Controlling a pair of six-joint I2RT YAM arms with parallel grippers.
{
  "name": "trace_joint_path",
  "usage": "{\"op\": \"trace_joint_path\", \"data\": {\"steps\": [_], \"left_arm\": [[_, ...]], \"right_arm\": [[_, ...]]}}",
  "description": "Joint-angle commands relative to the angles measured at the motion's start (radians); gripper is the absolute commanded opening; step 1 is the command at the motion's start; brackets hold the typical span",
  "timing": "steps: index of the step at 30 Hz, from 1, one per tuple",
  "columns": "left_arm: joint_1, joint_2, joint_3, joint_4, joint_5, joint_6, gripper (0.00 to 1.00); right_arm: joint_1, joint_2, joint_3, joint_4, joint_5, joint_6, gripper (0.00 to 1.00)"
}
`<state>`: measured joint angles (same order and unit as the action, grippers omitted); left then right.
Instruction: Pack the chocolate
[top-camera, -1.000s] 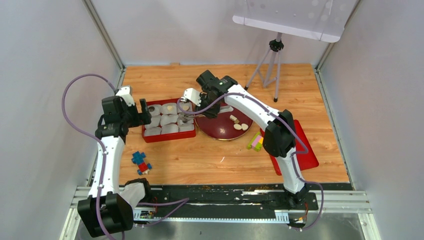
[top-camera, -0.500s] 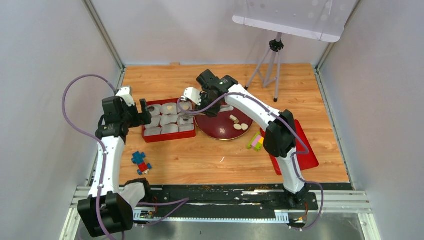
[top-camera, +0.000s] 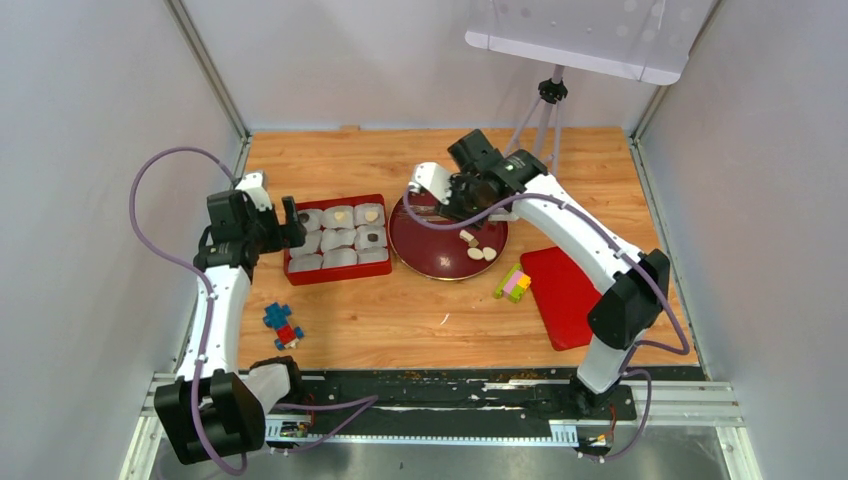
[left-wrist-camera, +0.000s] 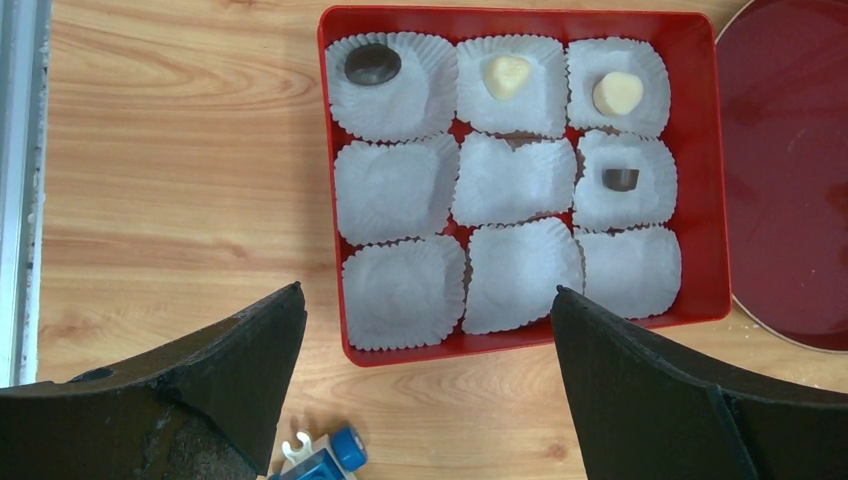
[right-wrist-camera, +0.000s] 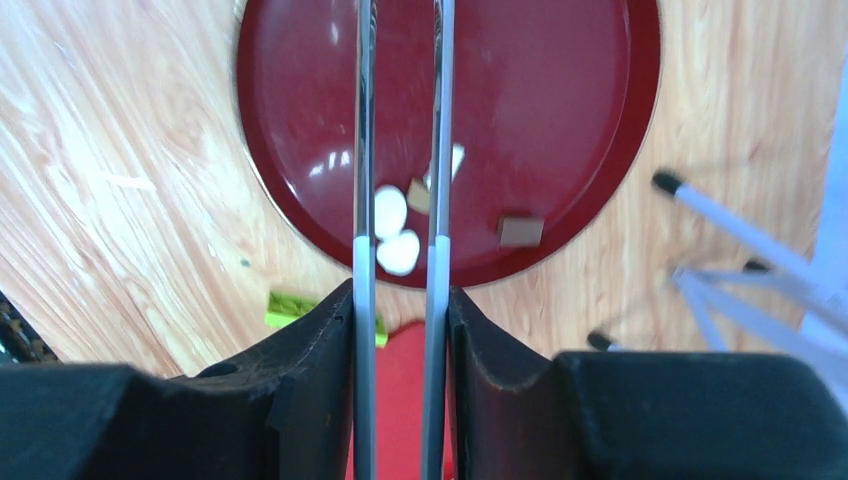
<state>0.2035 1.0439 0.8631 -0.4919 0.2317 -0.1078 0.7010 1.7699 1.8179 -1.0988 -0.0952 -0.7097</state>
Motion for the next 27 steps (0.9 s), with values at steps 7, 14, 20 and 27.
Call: {"op": "trace_joint_path", "data": {"steps": [7,14,20,27], "left_arm": [[0.009,0.007,0.056,0.048,0.046,-0.03,1.0],[0.01,0.01,0.048,0.047,0.043,-0.033,1.0],[0.01,0.005,0.037,0.048,0.037,-0.032,1.0],[0.01,0.003,0.027,0.048,0.037,-0.036,1.0]], "right_arm": [[-0.233,-0.052,-0.191,-0.007,0.038,-0.018,0.38],[-0.259,-0.026,-0.203,-0.008,0.034,-0.02,0.39],[-0.259,-0.016,-0.176,-0.027,0.024,-0.018,0.39],[-0.258,-0.01,-0.219,-0.05,0.027,-0.026,0.39]]}}
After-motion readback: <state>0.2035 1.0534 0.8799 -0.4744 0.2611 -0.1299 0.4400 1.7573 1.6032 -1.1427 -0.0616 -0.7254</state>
